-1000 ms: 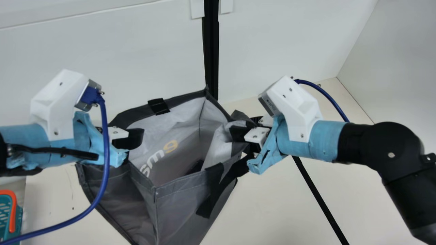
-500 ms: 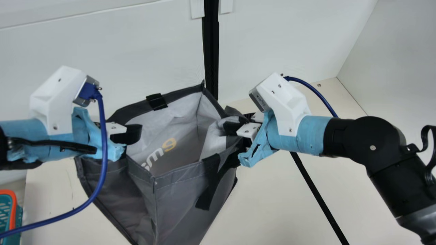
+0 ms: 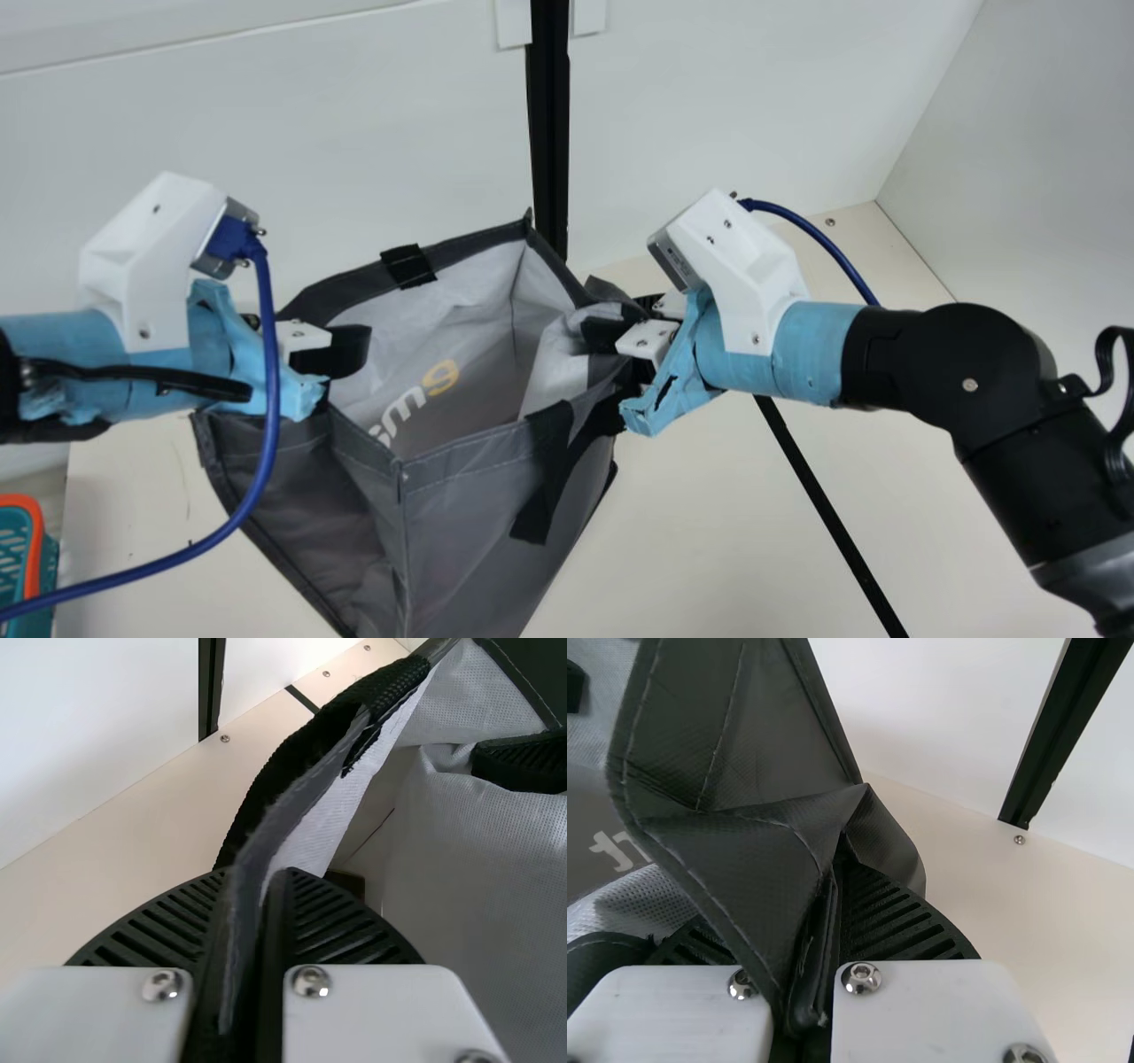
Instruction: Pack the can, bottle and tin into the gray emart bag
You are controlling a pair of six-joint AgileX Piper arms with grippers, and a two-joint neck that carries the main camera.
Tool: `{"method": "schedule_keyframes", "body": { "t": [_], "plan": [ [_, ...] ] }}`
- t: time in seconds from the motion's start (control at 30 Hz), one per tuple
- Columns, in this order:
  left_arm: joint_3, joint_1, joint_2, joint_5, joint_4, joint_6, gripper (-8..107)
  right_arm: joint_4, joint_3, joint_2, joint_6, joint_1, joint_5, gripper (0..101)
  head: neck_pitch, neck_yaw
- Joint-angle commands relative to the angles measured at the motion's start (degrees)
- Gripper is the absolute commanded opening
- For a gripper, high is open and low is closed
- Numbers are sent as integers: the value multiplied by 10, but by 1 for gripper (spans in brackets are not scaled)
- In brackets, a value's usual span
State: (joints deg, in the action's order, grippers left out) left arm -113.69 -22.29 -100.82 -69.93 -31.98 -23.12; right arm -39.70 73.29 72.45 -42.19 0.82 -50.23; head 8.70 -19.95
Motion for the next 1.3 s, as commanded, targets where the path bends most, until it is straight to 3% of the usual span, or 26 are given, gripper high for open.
{"method": "schedule_keyframes", "body": {
  "t": [0.0, 0.47, 0.93, 1.27],
  "plan": [
    [0, 0, 0, 0, 0, 0, 44, 0, 0, 0, 0, 0, 0, 0, 13, 0],
    [-7, -1, 2, 5, -9, -4, 90, 2, 0, 0, 0, 0, 0, 0, 13, 0],
    [-42, 9, 32, 20, -18, -20, 90, 2, 0, 0, 0, 0, 0, 0, 13, 0],
    [-11, 37, 92, 40, -15, -22, 90, 2, 0, 0, 0, 0, 0, 0, 13, 0]
  ]
}}
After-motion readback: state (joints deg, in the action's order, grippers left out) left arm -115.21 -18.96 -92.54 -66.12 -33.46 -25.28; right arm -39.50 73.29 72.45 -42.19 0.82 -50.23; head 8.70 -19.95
